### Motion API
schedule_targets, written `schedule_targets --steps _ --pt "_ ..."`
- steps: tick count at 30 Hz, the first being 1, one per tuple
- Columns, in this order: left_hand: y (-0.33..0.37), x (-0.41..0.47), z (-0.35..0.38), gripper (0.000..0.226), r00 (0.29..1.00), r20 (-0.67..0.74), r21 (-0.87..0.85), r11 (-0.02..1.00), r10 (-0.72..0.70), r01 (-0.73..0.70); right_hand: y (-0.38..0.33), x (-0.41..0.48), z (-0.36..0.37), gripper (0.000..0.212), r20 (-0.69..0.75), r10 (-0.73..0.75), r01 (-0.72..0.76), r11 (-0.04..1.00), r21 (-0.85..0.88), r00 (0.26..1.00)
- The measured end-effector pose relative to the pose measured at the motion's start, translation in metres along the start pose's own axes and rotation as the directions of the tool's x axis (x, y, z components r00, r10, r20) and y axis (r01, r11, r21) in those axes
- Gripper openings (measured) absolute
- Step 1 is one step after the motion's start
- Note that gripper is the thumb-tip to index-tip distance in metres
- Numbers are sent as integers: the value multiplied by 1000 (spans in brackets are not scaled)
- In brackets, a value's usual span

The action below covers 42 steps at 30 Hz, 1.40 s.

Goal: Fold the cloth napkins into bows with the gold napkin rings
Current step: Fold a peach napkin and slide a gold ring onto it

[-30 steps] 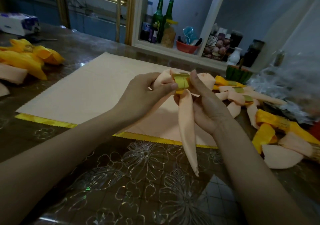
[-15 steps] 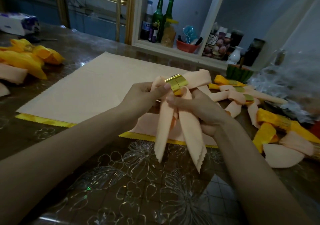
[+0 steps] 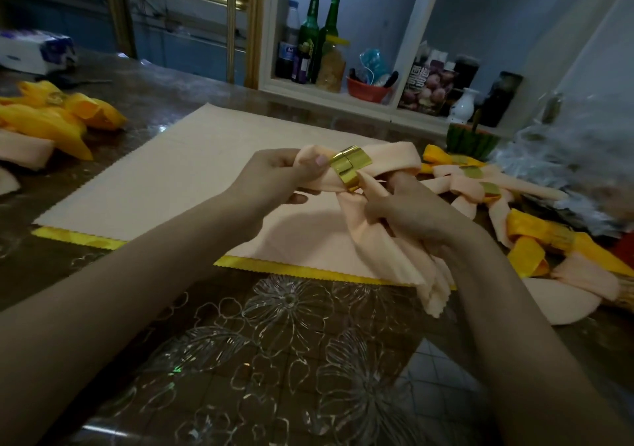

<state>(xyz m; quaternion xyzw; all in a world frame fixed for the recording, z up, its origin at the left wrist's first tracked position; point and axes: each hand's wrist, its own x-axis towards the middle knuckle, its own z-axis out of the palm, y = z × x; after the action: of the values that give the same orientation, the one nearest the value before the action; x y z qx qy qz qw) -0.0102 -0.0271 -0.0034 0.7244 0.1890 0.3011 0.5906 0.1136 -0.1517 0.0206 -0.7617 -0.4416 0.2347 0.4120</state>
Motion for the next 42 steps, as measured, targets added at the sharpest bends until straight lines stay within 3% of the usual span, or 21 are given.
schedule_targets --steps 4,7,10,14,16,17,20,23,26,30,36,42 --pt "1 0 -1 21 1000 -7 -155 988 -8 7 0 2 5 29 -34 -27 28 1000 15 999" --pt "-1 -3 7 26 993 89 -309 946 -74 98 -3 2 19 22 -92 -69 80 988 131 993" --pt "0 -7 11 37 968 209 -257 947 -141 193 -5 0 37 26 -28 -142 144 979 145 990" --pt "1 -7 7 50 958 233 -361 900 -165 243 -7 2 38 22 -16 -155 155 978 137 988" --pt "-3 -5 7 49 958 253 -388 892 -137 230 -7 4 32 20 -3 -99 95 948 303 995" --pt "-5 -4 8 49 960 252 -393 893 -125 220 -6 5 29 29 10 -72 62 917 394 997" --pt "-4 -6 12 45 964 239 -383 901 -116 204 -7 5 27 36 34 20 -37 775 631 999" --pt "-5 -6 19 36 963 251 -385 903 -96 190 -4 6 32 36 30 76 -74 683 727 997" --pt "-6 -5 20 36 965 244 -386 903 -100 191 -3 5 30 37 48 29 -54 708 704 998" --pt "-11 1 17 44 963 231 -417 881 -137 225 -3 4 24 15 81 -84 16 782 623 993" --pt "-18 3 16 57 970 125 -448 860 -208 243 4 6 20 10 80 -51 5 868 497 995" --pt "-16 3 19 48 978 167 -463 866 -125 190 4 7 14 6 -62 14 17 886 463 998"
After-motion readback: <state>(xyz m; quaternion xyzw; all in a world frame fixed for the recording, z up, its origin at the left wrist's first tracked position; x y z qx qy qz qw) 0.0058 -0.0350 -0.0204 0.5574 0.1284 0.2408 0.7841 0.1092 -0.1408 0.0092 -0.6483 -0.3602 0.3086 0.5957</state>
